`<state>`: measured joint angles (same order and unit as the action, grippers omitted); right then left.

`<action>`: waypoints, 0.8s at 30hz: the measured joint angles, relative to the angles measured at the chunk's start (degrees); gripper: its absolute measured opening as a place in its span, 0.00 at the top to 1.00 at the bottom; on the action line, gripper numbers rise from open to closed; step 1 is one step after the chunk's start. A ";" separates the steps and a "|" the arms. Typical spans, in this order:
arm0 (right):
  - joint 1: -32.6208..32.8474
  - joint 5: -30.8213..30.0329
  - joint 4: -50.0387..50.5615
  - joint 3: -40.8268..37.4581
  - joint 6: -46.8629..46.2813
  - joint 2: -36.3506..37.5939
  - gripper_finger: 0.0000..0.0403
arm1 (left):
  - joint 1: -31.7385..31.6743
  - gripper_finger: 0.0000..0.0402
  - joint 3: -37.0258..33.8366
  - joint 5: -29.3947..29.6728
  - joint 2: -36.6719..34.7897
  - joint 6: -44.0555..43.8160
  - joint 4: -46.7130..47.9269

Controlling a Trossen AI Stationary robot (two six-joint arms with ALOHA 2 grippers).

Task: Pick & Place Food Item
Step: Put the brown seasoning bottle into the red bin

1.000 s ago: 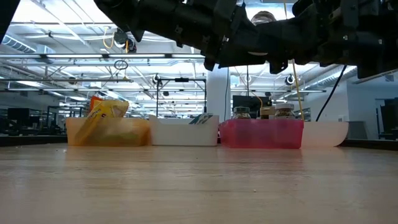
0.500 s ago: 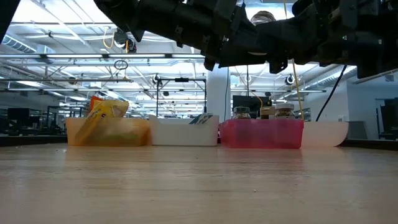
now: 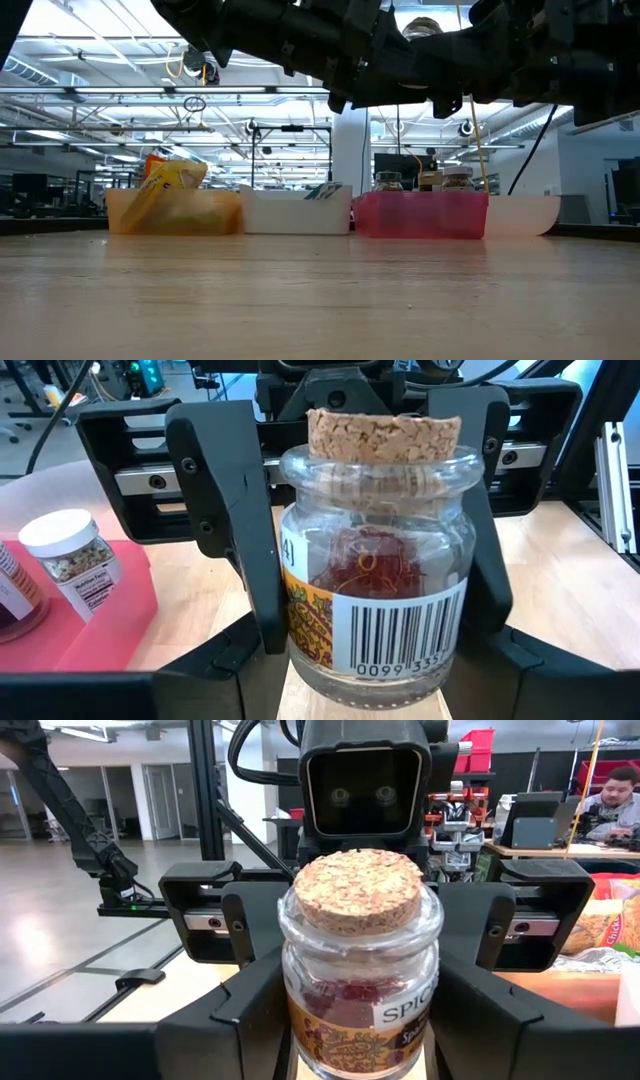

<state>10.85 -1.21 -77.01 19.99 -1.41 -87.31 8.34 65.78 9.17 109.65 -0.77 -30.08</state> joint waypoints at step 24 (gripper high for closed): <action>0.00 -0.06 -0.70 0.02 -0.94 -0.04 0.35 | -0.07 0.46 0.02 0.10 -0.02 -0.01 0.21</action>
<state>10.85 -1.28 -77.71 20.01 -2.35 -87.35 8.27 65.80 9.26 109.62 -0.78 -29.87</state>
